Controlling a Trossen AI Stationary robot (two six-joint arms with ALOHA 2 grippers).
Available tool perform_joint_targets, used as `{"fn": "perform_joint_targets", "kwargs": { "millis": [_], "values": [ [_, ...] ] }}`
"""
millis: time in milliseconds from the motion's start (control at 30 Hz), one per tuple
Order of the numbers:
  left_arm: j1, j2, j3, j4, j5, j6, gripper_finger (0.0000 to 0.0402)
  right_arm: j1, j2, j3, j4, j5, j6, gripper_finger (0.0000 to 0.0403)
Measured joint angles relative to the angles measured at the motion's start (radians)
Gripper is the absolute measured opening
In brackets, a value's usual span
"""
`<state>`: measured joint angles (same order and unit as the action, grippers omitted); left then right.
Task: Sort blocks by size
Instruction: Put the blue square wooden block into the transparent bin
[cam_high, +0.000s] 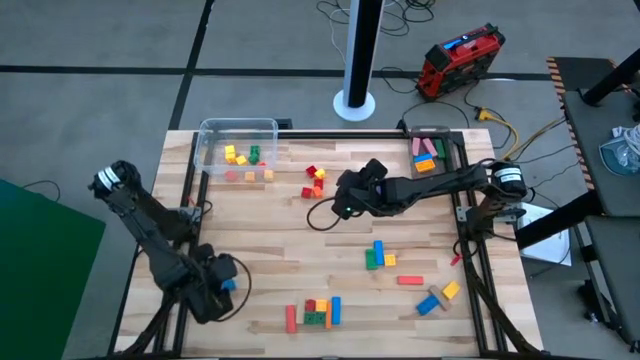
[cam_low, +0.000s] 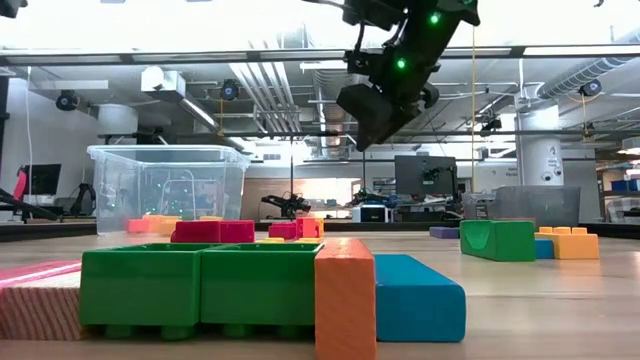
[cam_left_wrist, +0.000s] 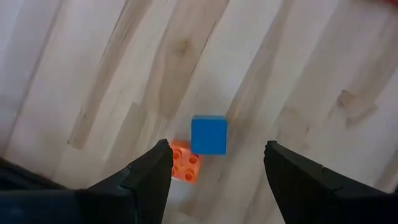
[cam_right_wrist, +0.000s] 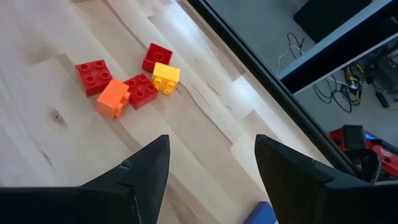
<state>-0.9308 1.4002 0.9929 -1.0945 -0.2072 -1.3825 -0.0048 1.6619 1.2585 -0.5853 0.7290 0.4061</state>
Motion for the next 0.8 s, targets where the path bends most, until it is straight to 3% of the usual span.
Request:
{"fn": "perform_joint_targets", "kwargs": {
  "millis": [233, 500, 800],
  "values": [
    [-0.063, 0.120, -0.001, 0.005, -0.022, -0.040, 0.0228, 0.000, 0.000, -0.020, 0.001, -0.004, 0.026, 0.0240],
    [-0.063, 0.252, -0.001, 0.004, -0.022, 0.024, 0.0228, 0.000, 0.000, -0.026, 0.003, -0.004, 0.031, 0.0236],
    [-0.063, 0.277, -0.005, 0.021, -0.052, 0.038, 0.0228, 0.000, 0.000, -0.029, 0.008, -0.005, 0.032, 0.0243]
  ]
}}
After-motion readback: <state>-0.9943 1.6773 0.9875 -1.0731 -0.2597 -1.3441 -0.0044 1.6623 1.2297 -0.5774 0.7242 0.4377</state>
